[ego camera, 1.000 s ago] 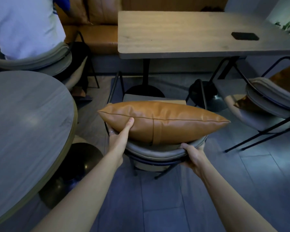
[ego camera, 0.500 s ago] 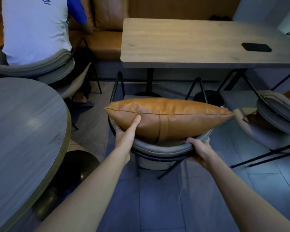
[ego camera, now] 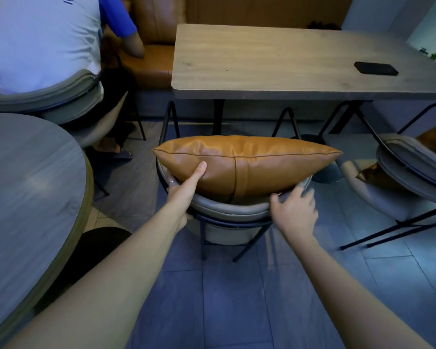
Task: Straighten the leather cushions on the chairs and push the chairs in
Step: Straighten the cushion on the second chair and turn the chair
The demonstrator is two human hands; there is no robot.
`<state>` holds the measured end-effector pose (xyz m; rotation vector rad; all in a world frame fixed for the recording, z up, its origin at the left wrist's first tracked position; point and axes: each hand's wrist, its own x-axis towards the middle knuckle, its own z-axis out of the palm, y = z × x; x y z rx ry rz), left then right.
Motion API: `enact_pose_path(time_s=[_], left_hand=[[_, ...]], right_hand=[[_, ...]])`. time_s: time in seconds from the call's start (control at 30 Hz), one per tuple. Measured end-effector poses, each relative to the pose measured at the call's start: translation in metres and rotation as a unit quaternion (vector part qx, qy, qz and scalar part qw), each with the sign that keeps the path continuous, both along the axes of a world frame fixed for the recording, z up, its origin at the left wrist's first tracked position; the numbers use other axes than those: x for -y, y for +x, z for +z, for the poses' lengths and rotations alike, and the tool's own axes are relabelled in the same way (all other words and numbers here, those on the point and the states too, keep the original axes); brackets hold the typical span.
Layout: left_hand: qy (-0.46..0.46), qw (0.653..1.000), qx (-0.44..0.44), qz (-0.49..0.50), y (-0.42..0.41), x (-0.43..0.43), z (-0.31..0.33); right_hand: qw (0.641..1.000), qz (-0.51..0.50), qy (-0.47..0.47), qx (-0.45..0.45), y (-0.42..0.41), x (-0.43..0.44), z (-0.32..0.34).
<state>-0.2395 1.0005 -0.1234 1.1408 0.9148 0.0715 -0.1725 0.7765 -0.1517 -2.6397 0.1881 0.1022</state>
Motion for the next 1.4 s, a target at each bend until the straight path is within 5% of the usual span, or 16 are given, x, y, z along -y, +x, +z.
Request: enact_pose_path(time_s=[0.1, 0.23, 0.47, 0.67, 1.1, 1.4], left_hand=[[-0.007, 1.0, 0.007, -0.013, -0.006, -0.008, 0.001], [-0.008, 0.998, 0.016, -0.063, -0.015, -0.027, 0.0], [-0.006, 0.993, 0.0, -0.119, -0.009, -0.057, -0.005], [-0.008, 0.996, -0.015, -0.087, -0.002, -0.062, -0.015], [0.023, 0.994, 0.001, -0.106, -0.005, -0.056, -0.023], [-0.033, 0.993, 0.005, -0.11, -0.009, -0.038, -0.027]], right_hand=[[0.963, 0.183, -0.135, 0.148, -0.033, -0.013, 0.005], [0.91, 0.352, -0.205, 0.076, -0.045, -0.035, 0.006], [0.893, 0.35, -0.283, 0.015, -0.043, -0.079, 0.002], [0.903, 0.35, -0.246, 0.036, -0.049, -0.114, -0.004], [0.881, 0.401, -0.242, 0.07, -0.043, -0.094, 0.0], [0.877, 0.398, -0.258, 0.081, -0.054, -0.071, 0.006]])
